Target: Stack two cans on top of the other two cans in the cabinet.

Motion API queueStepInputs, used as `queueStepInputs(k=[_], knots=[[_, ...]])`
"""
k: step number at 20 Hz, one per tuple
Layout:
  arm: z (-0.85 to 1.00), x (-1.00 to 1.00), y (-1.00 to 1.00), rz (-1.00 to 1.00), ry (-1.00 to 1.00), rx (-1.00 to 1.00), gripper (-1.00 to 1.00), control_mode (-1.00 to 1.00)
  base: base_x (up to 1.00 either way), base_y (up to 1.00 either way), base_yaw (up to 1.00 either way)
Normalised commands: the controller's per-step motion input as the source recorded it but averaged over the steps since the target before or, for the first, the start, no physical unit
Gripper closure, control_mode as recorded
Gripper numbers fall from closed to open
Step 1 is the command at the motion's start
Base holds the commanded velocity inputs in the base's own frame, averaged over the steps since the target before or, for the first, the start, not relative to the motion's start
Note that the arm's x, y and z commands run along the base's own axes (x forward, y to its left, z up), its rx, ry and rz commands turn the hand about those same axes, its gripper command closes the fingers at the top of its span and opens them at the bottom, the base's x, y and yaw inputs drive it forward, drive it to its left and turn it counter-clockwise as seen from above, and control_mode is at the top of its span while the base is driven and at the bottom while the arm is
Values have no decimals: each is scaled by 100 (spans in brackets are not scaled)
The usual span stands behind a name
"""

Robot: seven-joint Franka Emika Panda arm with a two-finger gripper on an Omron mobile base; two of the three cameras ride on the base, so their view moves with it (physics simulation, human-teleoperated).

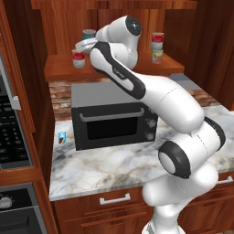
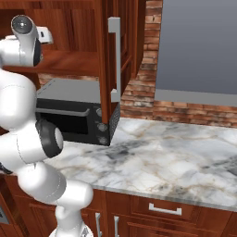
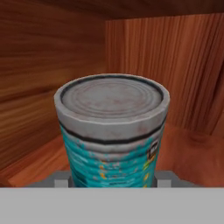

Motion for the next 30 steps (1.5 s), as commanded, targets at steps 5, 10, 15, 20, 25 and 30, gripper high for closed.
queueStepInputs(k=[5, 10, 15, 20, 25, 30], knots=[[6, 8, 13, 0, 4, 0, 100, -100, 0, 0, 0], [1, 5, 13, 0, 0, 0, 100, -100, 0, 0, 0], [-10, 4, 6, 0, 0, 0, 100, -100, 0, 0, 0], [-14, 6, 0, 0, -2, 0, 100, -100, 0, 0, 0], [0, 2, 0, 0, -1, 0, 100, -100, 0, 0, 0], [2, 1, 1, 0, 0, 0, 100, -100, 0, 0, 0]])
